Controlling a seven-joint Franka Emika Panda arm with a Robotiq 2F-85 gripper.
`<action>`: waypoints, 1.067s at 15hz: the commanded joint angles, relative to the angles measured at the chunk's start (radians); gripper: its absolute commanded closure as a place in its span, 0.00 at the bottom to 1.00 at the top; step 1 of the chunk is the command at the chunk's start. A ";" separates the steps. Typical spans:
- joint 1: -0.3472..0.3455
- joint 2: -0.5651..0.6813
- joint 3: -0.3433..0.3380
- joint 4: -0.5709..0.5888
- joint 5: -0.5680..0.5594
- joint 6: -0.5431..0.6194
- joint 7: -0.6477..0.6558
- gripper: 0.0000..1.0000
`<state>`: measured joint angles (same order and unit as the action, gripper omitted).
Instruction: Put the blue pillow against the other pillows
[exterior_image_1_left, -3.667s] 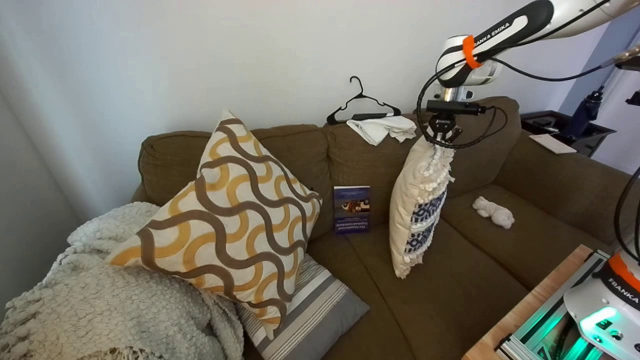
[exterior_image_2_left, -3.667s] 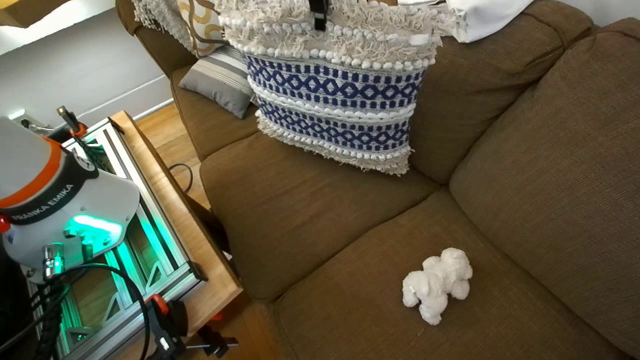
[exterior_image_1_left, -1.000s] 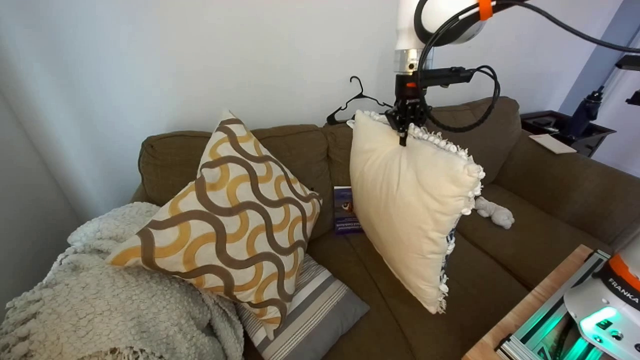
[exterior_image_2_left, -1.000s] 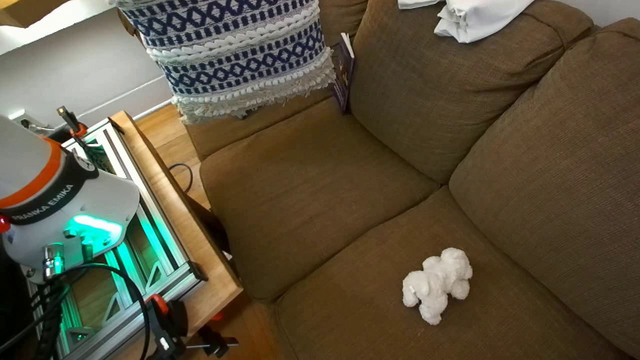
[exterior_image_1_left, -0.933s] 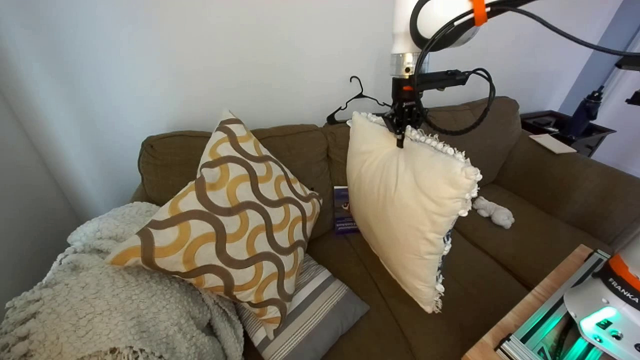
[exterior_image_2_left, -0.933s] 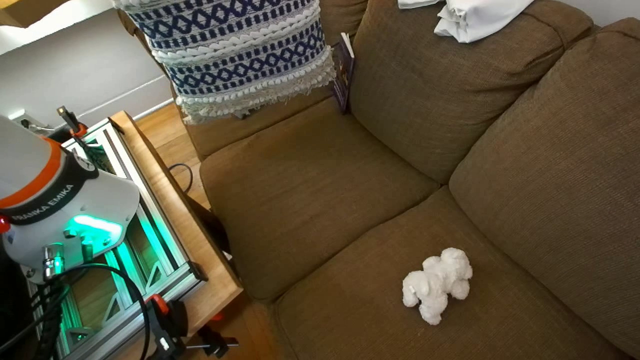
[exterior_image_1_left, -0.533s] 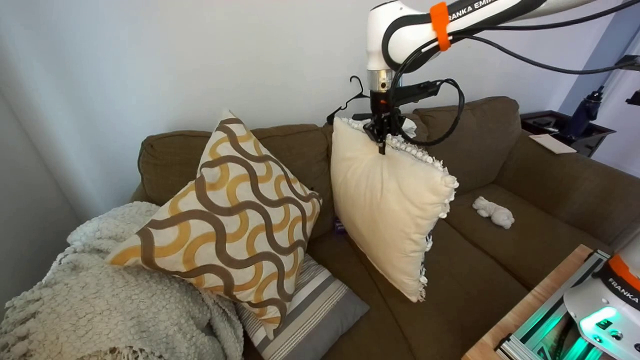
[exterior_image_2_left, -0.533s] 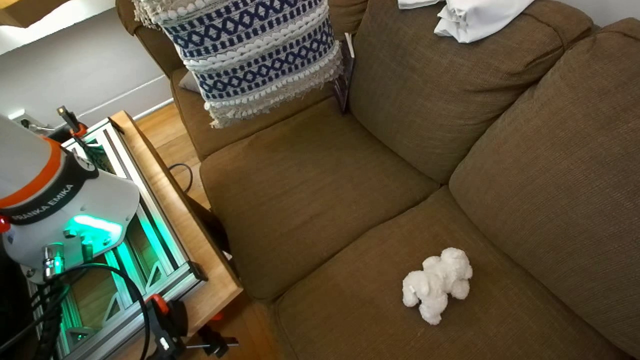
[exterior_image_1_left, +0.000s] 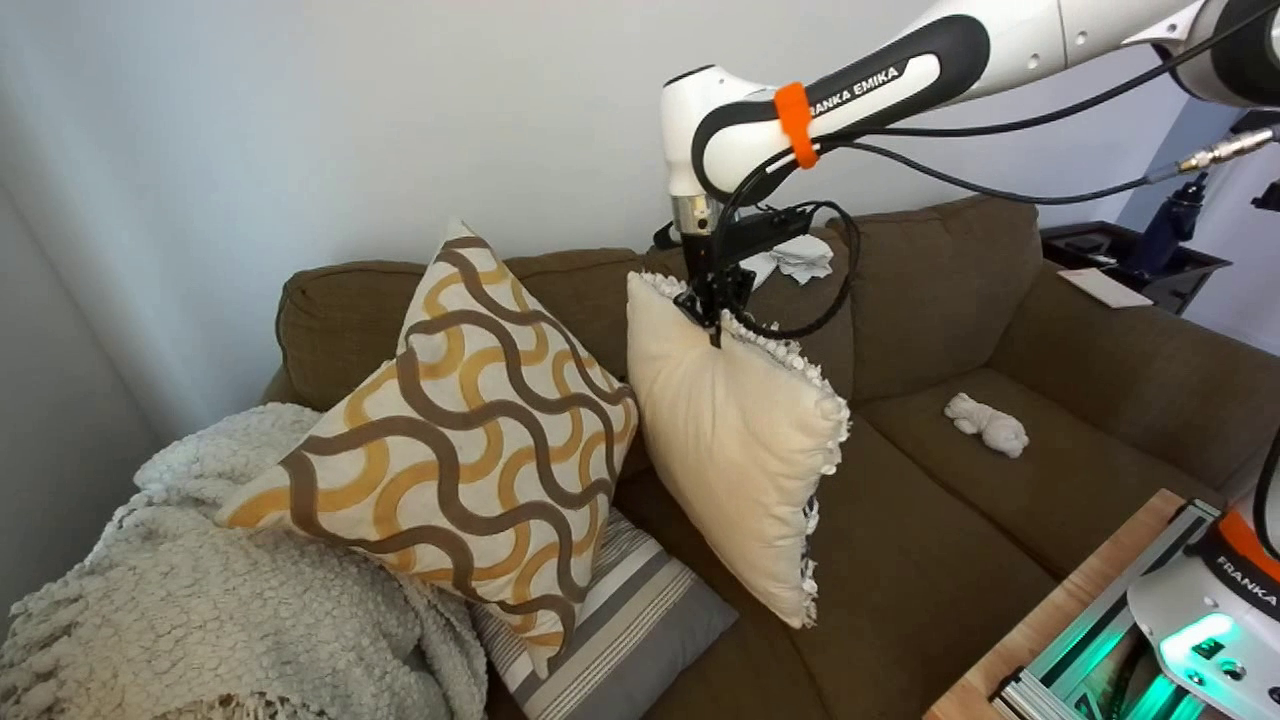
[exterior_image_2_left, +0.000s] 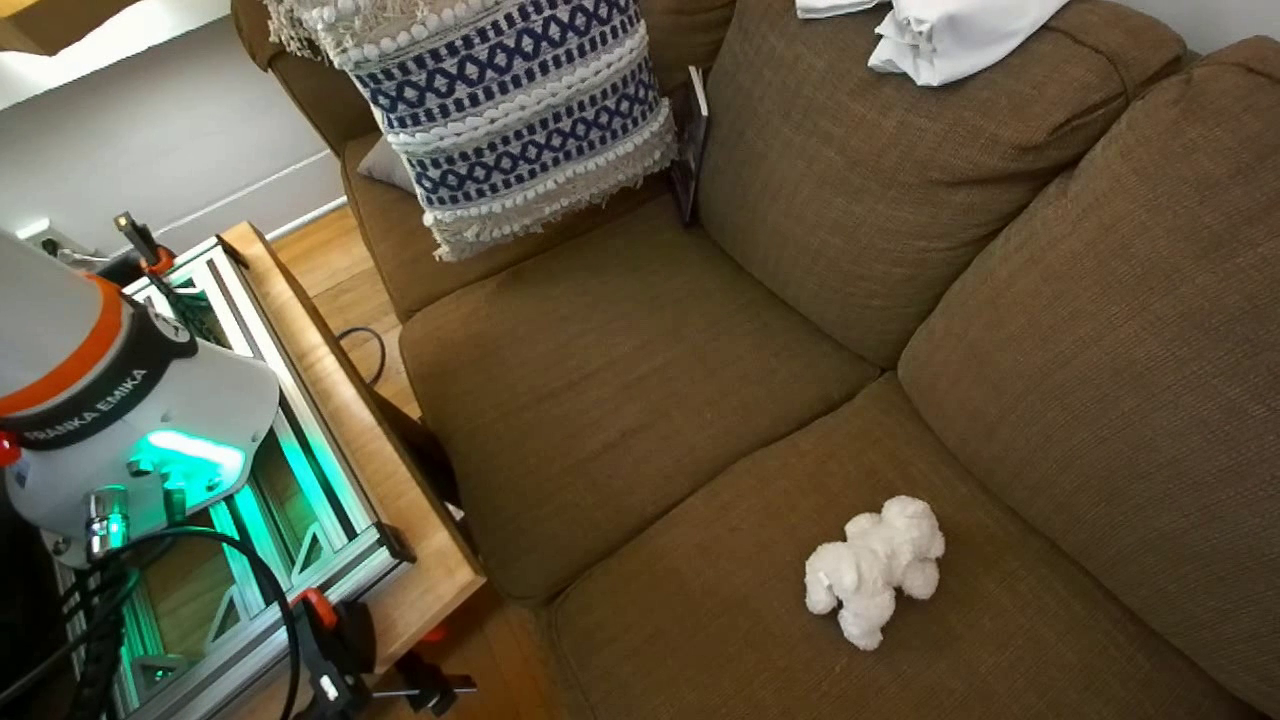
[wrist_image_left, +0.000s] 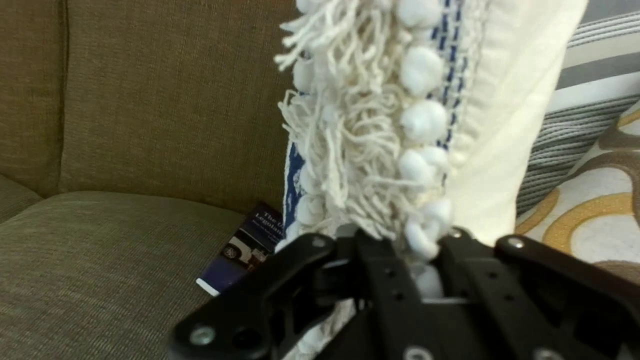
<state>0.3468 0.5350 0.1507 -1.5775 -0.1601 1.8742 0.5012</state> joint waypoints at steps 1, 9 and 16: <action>0.066 0.086 -0.028 0.154 -0.008 -0.049 0.059 0.96; 0.156 0.246 -0.048 0.309 -0.029 -0.248 0.047 0.96; 0.189 0.272 -0.063 0.398 -0.074 -0.377 -0.001 0.96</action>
<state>0.5153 0.8258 0.1003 -1.2211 -0.2116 1.5483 0.5220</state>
